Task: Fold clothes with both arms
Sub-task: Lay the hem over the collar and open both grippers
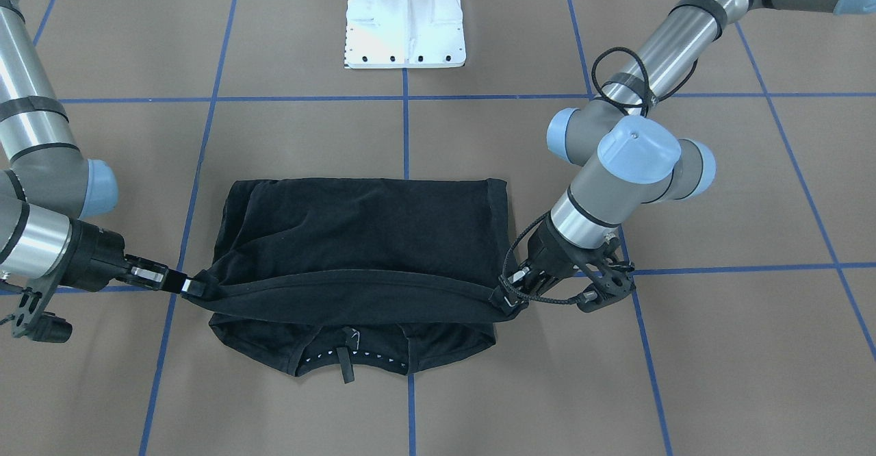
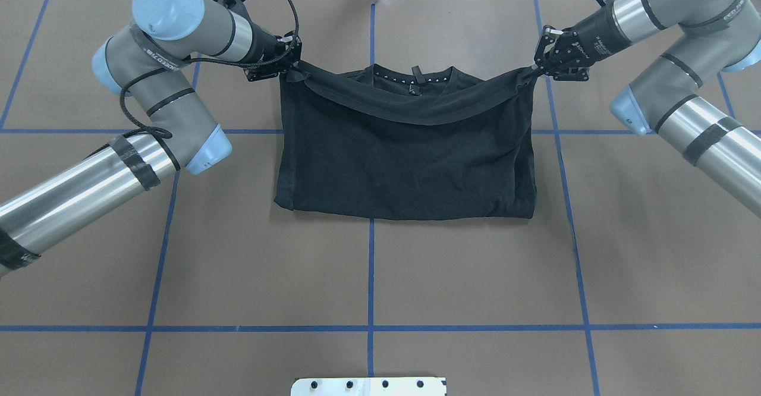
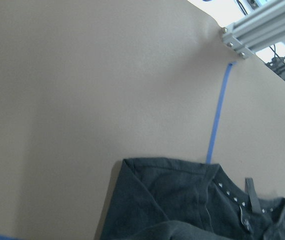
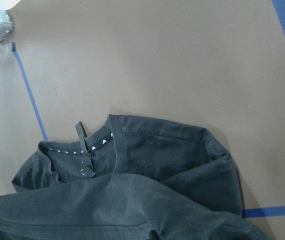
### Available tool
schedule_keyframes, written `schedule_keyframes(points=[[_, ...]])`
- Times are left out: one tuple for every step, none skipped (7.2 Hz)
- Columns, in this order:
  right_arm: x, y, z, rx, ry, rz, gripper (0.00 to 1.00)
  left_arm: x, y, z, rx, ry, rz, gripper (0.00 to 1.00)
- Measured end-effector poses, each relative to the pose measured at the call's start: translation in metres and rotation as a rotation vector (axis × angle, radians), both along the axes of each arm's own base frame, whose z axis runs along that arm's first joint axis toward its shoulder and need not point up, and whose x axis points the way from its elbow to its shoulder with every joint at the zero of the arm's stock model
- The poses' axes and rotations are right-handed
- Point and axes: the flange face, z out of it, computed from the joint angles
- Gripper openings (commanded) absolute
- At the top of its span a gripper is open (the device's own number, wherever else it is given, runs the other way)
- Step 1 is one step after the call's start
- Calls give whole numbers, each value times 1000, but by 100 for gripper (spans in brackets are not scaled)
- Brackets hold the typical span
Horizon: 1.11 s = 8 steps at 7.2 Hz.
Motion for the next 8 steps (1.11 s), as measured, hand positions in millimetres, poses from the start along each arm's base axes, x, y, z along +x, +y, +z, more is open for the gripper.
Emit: schedule_keyframes(points=[[-4,-3,3,-4,9,9,0,3,-4,8,-1,-5,-7,0],[-5,-5,8,-12,17,16,0,5,-7,17,-4,-17,-20,0],[-5,-7,16,-24,28,25,0,7,-10,27,-14,-32,-28,0],[-1,-9,26,-38,40,38,0,8,-12,38,-24,-47,-35,0],[4,-12,36,-54,51,50,0,6,-15,45,-22,-60,-40,0],[10,-16,48,-73,62,62,0,3,-17,49,-10,-71,-41,0],[18,-21,58,-91,72,75,0,-1,-21,51,-3,-78,-43,0],[25,-24,66,-105,80,86,0,-5,-23,53,-1,-82,-46,0]])
